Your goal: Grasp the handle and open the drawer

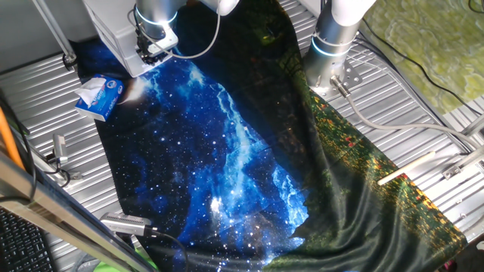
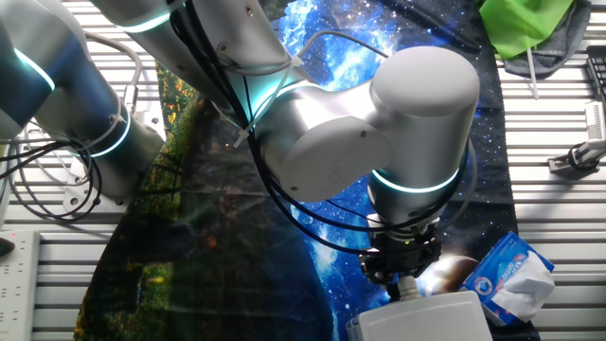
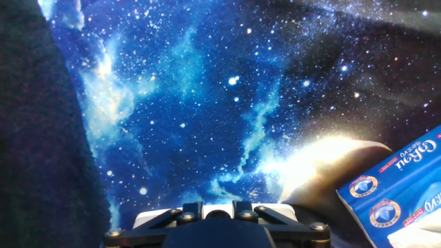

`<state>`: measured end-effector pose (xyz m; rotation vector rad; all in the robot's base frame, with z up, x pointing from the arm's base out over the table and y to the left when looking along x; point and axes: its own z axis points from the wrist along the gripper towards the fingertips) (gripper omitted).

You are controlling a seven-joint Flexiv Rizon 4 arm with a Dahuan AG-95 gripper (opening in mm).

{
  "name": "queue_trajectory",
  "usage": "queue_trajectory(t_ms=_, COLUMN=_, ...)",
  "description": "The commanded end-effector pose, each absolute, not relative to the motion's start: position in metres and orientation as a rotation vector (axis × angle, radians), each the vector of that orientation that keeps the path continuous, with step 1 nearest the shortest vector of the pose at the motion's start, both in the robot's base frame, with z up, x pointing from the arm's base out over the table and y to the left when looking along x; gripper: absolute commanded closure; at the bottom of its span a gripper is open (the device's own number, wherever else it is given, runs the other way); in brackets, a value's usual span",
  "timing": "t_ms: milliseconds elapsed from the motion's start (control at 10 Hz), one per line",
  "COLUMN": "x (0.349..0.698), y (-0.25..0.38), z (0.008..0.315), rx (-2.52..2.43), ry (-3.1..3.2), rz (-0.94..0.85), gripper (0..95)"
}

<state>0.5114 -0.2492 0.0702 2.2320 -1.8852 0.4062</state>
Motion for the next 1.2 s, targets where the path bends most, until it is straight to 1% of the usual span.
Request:
queue_trajectory(t_ms=100, x=0.511, y=-0.248, z=0.070, rx=2.227, ry=-1.889, rz=0.410, gripper=95.0)
queue_trajectory(t_ms=1200, x=0.514, y=-0.235, z=0.070, rx=2.188, ry=-1.912, rz=0.414, gripper=95.0)
